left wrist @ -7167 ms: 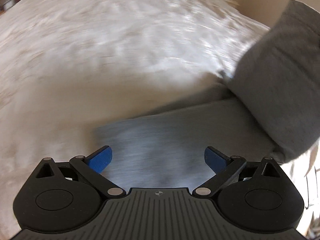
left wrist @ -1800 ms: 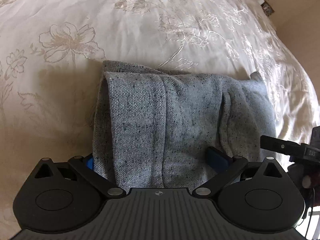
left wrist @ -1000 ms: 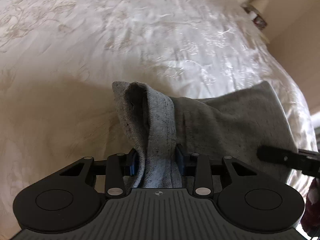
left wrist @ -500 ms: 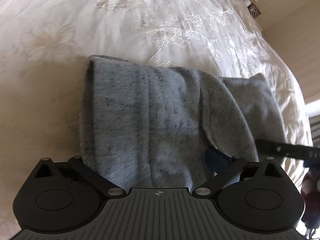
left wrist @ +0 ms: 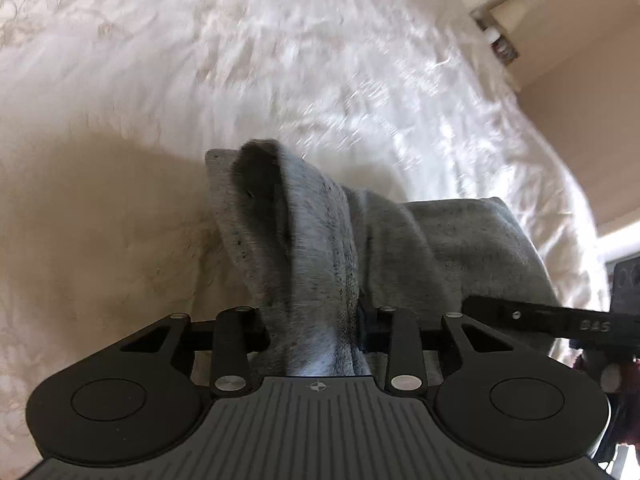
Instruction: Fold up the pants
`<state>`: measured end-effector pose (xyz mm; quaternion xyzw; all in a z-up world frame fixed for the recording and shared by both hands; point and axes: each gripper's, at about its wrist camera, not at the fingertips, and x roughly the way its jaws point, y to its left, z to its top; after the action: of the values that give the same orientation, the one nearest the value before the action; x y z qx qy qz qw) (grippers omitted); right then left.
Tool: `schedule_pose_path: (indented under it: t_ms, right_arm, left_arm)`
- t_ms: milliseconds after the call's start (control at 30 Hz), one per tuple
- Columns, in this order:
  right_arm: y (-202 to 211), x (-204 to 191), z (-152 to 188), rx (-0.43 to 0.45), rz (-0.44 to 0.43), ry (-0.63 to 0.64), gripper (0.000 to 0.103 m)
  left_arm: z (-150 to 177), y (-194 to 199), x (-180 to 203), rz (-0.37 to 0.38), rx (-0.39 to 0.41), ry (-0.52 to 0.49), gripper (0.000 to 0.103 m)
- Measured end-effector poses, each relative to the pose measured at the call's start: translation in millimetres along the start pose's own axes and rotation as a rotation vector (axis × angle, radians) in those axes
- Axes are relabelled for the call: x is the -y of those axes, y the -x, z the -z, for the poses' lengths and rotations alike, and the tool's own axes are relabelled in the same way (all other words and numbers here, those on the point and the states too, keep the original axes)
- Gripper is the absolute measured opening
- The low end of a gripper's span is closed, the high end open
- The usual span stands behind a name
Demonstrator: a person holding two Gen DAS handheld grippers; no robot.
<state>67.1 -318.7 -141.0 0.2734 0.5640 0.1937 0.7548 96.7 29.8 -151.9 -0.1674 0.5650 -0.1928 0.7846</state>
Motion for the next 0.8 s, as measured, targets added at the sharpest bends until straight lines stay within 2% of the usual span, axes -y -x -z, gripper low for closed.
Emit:
schedule_pose_path:
  t_ms: [100,200,433,533,600,633,667,700,733,800]
  right_arm:
    - [10.9,-36.6,-13.9,0.03,-0.028,0.059,0.018]
    - [5.3,-65.4,-40.4,0.072,-0.076,0.063,0.018]
    - [-54.6,-135.0,-121.1,0.12,-0.191,0.084,0.018]
    - [-86.3,-161.0,-149.9,0.132,-0.187,0.092,0.021]
    - [-109.8,-163.6,-164.7,0.159,-0.077,0.094,0.029]
    - [-123.5,-159.2,-169.5,0.161,0.034,0.077,0.037]
    - [-137.5,-153.3,-172.7,0.149,0.169,0.054,0.032]
    - [-147.3,-151.8,-173.9,0.143,0.274,0.054,0.029]
    - [-156.0,-151.4,-173.8,0.14,0.383,0.08,0.028]
    - [-160.8,-157.3,-169.8,0.157,0.47,0.126,0.028]
  left_arm:
    - [-15.2,23.3,5.0,0.001,0.061,-0.035,0.033]
    - [-44.2,46.5,-9.2,-0.012,0.121,-0.026,0.033]
    - [-128.2,91.1,-69.8,-0.074,0.228,-0.018,0.033]
    - [-152.7,101.0,-102.5,-0.119,0.252,0.003,0.038]
    - [-159.5,97.8,-125.5,-0.238,0.259,0.022,0.046]
    - [-161.1,91.6,-137.0,-0.344,0.249,0.034,0.045]
    - [-160.8,83.7,-146.7,-0.459,0.23,0.03,0.044]
    - [-158.9,76.6,-154.2,-0.543,0.208,0.013,0.043]
    - [-156.3,71.4,-159.7,-0.586,0.188,-0.006,0.043]
    - [-151.2,67.7,-164.9,-0.609,0.17,-0.015,0.043]
